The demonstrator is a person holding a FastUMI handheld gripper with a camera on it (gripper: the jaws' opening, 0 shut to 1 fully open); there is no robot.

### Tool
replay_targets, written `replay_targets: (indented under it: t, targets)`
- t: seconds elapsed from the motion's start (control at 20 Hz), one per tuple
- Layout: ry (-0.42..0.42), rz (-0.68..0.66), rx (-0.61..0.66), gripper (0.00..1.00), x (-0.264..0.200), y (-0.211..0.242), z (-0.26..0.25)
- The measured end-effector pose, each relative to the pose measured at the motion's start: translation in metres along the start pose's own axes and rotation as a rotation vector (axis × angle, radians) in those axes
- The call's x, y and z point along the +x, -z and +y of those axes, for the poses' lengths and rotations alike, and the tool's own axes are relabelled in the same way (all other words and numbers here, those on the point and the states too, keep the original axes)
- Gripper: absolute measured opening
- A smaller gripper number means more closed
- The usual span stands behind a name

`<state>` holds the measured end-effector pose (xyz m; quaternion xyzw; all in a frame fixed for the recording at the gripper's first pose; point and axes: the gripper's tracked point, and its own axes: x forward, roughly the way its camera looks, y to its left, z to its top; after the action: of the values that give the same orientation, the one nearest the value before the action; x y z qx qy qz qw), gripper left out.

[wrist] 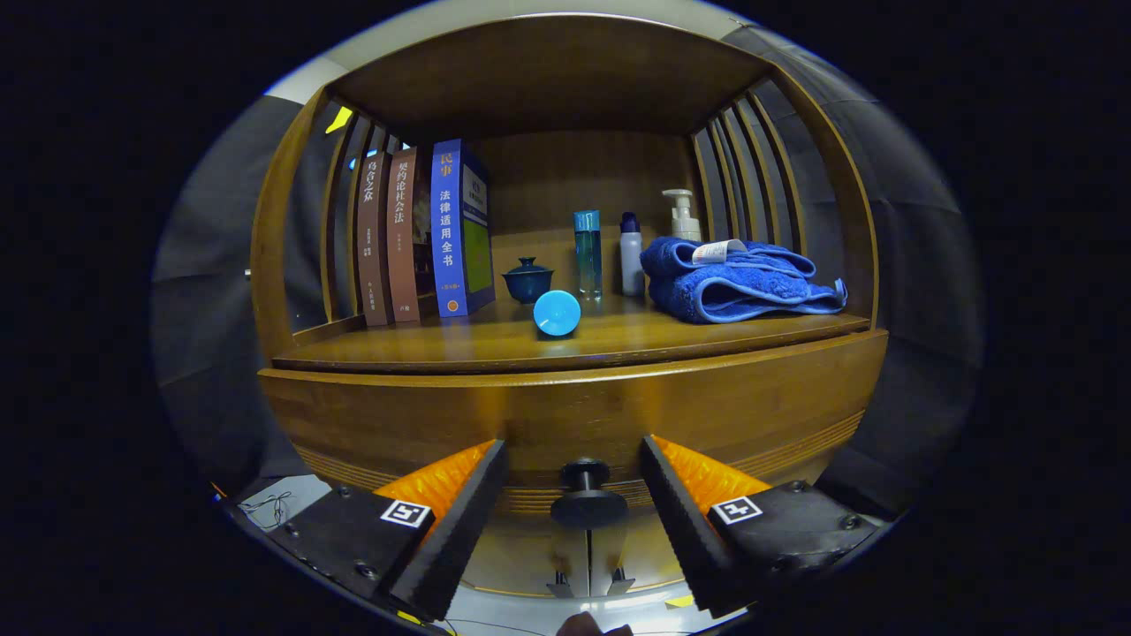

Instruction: Pull open the drawer, take out the items inside it, and place them on the countertop above the cabinet.

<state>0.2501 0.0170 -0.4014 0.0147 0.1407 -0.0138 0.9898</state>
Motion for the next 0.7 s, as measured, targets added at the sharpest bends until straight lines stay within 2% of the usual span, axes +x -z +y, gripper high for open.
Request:
replay_targets:
  t: [0.35, 0.7]
  targets:
    - [0.004, 0.018, -0.002, 0.99, 0.001, -0.003, -0.004]
    - [-0.019, -0.081, 0.013, 1.00, -0.041, -0.073, -0.001]
